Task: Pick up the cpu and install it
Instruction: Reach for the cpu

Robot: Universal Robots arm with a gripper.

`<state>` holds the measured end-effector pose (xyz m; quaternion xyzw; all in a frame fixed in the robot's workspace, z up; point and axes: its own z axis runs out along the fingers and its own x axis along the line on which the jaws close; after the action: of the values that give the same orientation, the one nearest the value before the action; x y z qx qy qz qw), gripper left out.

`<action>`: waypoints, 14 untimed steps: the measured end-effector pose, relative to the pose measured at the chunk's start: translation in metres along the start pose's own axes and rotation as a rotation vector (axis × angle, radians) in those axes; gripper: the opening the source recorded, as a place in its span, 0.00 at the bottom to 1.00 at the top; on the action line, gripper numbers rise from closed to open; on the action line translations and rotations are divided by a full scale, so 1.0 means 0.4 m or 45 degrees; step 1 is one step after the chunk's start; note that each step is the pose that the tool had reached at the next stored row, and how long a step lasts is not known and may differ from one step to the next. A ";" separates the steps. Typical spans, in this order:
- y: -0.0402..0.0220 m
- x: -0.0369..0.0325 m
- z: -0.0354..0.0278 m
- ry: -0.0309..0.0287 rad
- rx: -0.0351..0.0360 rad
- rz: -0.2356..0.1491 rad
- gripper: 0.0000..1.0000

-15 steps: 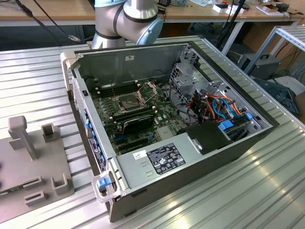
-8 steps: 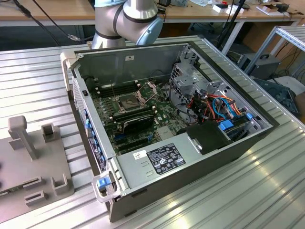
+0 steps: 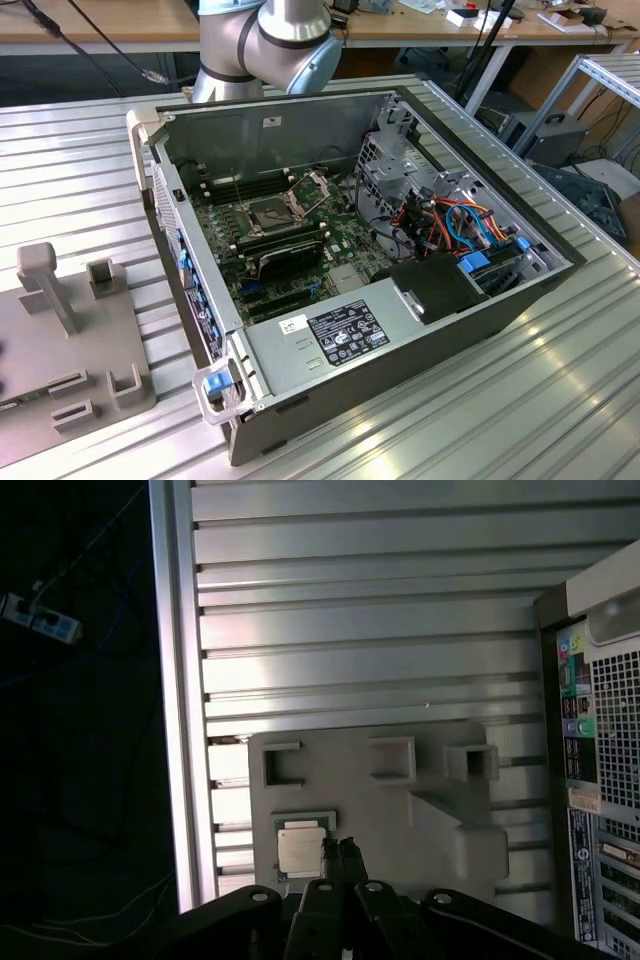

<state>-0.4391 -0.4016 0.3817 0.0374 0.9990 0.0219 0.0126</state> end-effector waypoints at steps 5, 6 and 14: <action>-0.012 0.003 0.001 -0.0001 0.0000 0.000 0.11; -0.012 0.003 0.001 -0.0001 0.0001 0.000 0.11; -0.040 0.001 0.001 -0.0001 0.0000 0.000 0.11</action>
<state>-0.4407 -0.4175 0.3806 0.0374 0.9990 0.0219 0.0127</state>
